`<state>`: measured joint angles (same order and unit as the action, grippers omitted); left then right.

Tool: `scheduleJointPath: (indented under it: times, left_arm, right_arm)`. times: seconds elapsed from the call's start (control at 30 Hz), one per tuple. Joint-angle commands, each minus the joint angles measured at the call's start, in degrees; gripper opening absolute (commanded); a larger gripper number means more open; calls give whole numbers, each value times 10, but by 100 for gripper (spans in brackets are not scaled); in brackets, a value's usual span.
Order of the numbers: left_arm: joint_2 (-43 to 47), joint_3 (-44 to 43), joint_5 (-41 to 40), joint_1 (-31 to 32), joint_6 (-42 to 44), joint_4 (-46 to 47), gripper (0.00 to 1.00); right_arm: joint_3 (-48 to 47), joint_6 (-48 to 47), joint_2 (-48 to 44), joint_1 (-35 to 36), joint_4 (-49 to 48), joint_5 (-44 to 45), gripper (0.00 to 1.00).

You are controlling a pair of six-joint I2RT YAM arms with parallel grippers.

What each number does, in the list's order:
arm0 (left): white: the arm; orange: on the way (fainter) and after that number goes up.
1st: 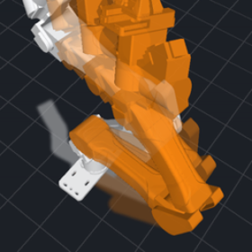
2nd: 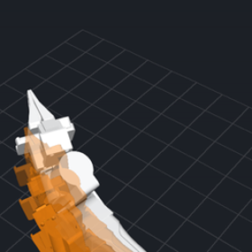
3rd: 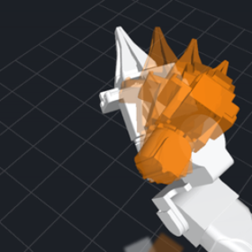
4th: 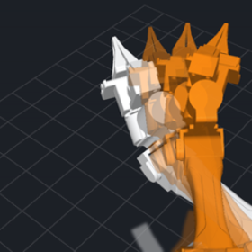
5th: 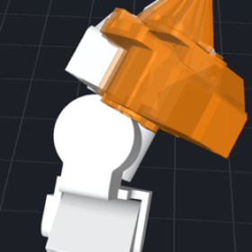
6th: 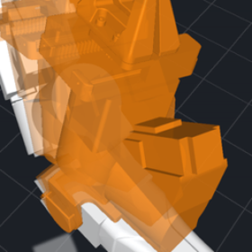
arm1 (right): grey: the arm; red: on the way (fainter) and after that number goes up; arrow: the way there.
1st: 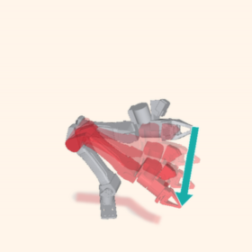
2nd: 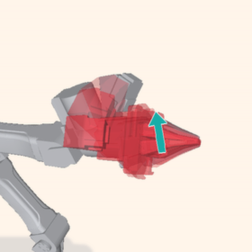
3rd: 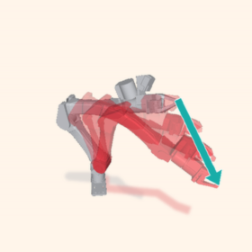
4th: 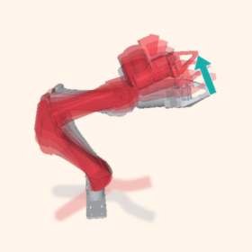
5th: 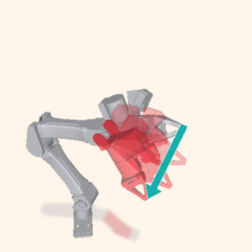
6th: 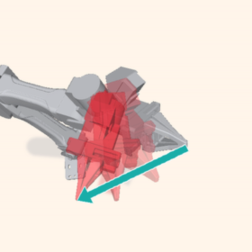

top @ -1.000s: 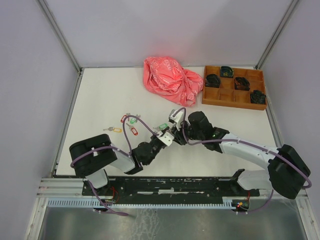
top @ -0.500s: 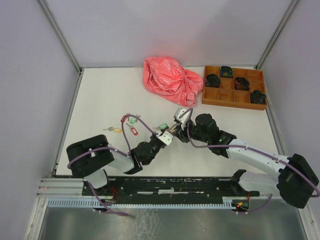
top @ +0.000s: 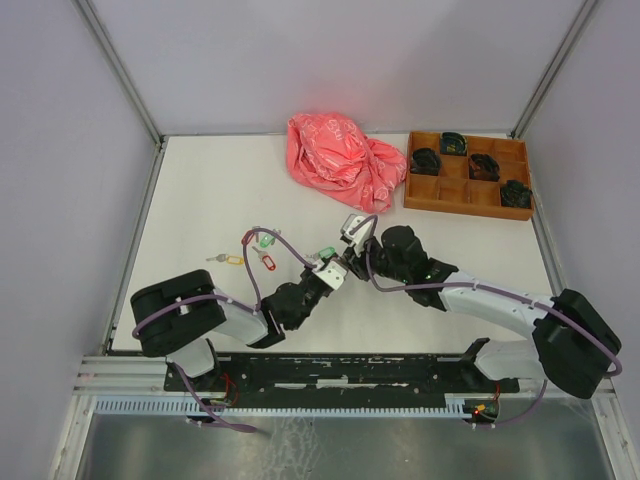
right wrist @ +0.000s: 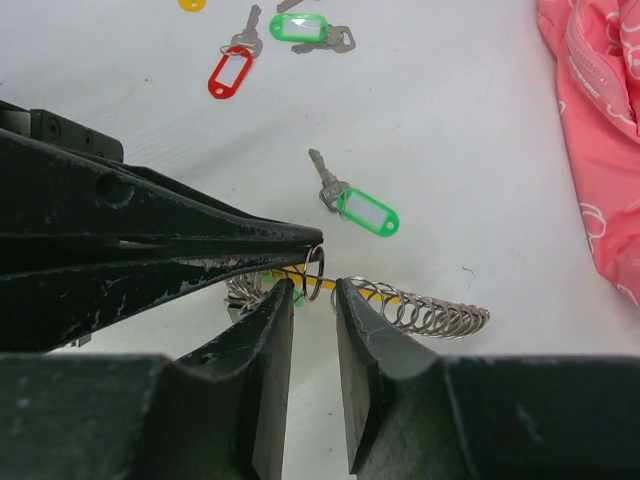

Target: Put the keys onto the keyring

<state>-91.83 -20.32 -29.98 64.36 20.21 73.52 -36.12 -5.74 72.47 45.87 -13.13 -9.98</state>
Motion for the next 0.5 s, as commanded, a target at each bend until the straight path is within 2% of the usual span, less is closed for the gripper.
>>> scheduleJointPath:
  times: [0.0,0.37,0.47]
  left_arm:
    - [20,-22,-11,0,-31,32,3]
    - [34,-26,-6,0,-54,13,3]
    - [39,-27,-9,0,-59,6,3]
  right_arm:
    - [-7,-10,11,0,-61,10,30]
    - [-8,-25,38,0,-74,2,20]
    - [-6,-35,42,0,-68,0,14]
